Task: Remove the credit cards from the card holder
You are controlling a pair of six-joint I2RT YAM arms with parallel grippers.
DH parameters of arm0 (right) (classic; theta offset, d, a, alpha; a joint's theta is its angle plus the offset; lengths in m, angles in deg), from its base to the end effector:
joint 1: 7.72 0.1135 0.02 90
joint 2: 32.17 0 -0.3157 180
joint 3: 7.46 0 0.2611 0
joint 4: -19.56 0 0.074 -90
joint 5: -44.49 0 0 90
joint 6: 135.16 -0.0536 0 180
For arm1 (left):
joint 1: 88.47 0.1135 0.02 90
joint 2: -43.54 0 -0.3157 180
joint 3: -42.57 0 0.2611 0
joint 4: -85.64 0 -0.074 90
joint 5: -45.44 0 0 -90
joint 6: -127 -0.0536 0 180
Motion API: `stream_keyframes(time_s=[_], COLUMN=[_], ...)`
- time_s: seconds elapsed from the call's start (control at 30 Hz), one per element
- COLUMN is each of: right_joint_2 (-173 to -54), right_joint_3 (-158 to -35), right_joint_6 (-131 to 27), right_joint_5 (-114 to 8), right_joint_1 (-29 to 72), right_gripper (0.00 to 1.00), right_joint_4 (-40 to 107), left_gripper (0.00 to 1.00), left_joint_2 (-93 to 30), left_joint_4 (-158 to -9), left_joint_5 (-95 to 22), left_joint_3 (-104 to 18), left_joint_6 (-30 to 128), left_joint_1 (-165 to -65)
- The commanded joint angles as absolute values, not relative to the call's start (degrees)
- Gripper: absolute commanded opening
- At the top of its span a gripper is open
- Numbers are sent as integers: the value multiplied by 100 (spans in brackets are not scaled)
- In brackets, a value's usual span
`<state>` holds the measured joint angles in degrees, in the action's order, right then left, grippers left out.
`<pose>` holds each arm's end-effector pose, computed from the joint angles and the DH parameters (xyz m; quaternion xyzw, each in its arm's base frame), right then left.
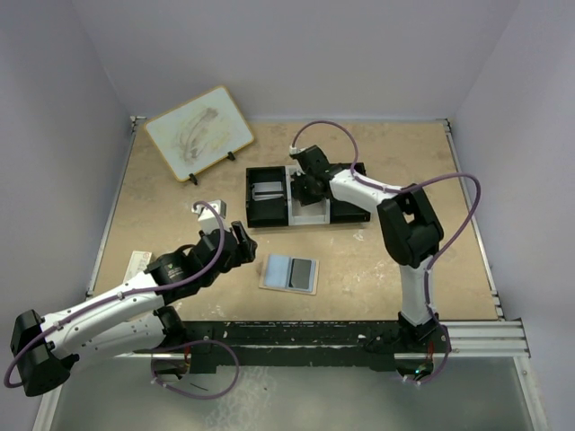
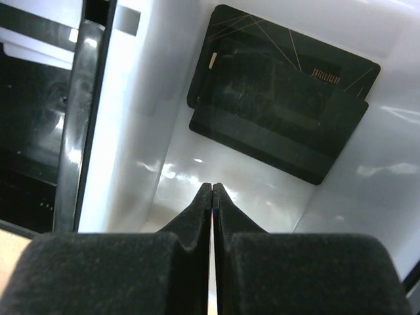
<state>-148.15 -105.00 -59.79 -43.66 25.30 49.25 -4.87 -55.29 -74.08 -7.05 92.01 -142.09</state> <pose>0.4128 0.2662 0.2197 -0.1435 0.9228 0.1305 0.3329 0.1202 -0.1186 0.2811 -0.1225 0.8672 -0.2117 0.4338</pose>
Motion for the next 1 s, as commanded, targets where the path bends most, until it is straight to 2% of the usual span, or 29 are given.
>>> stream_keyframes(time_s=[0.0, 0.7, 0.87, 0.97], right_joint_2=[-14995, -15569, -15431, -14976], right_joint_3=[-10918, -11344, -11397, -11172], right_joint_6=[-6146, -6340, -6306, -6259], right_joint_5=[-3920, -3020, -3073, -3390], right_joint_1=[2582, 2613, 2613, 2621], right_gripper=[0, 0, 1, 5], right_joint_4=[5138, 5023, 5072, 4973], left_gripper=[57, 57, 57, 57], left_joint_2=[-427, -466, -478, -480], left_joint_4=[-5475, -5371, -5420, -5607], left_joint_5=[-7640, -7639, -7556, -7315], left_joint_3=[-789, -807, -816, -827], left_joint_6=[9305, 9340, 9300, 9181], left_joint_1=[-14173, -14173, -14178, -14181])
